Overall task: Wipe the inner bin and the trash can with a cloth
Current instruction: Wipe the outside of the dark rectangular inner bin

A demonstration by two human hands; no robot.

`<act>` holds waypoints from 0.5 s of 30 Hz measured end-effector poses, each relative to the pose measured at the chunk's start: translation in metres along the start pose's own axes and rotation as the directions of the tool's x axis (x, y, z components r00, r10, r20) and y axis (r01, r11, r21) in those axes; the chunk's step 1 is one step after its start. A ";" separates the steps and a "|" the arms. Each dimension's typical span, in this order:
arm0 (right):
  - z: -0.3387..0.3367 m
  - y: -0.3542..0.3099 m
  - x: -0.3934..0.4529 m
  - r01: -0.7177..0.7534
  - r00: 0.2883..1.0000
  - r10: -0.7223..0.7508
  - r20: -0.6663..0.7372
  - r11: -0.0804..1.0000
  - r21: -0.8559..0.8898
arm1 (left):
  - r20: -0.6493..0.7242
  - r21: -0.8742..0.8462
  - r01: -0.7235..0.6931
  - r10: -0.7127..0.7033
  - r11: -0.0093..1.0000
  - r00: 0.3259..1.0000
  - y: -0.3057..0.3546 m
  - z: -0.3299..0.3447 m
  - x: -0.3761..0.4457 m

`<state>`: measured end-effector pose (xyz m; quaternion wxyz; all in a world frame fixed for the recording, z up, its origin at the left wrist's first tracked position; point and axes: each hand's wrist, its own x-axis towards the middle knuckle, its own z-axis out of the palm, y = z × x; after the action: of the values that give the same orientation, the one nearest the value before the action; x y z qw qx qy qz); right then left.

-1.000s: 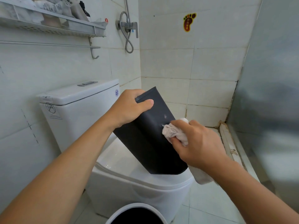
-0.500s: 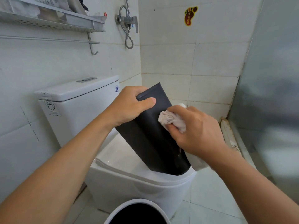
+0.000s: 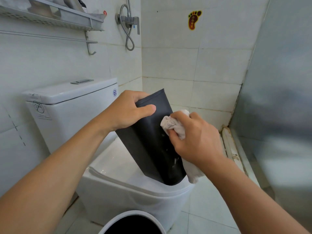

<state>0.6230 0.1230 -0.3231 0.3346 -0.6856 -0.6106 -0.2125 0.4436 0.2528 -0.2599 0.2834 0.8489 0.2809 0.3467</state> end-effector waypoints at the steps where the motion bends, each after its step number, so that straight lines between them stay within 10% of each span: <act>1: 0.000 0.003 0.003 -0.025 1.000 0.025 -0.012 1.000 0.007 | 0.007 0.010 -0.016 0.015 1.000 1.000 0.001 0.002 0.001; 9: 0.000 -0.012 -0.016 0.141 0.990 -0.141 -0.009 0.990 -0.028 | -0.043 -0.001 -0.040 0.040 0.999 0.998 0.002 0.005 0.004; 15: -0.002 0.000 0.009 0.000 0.998 0.001 -0.056 1.000 0.016 | -0.039 -0.015 -0.051 0.051 0.999 0.998 -0.002 0.005 0.005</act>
<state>0.6244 0.1280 -0.3159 0.3570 -0.6770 -0.6024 -0.2266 0.4501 0.2559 -0.2621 0.2759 0.8465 0.2617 0.3726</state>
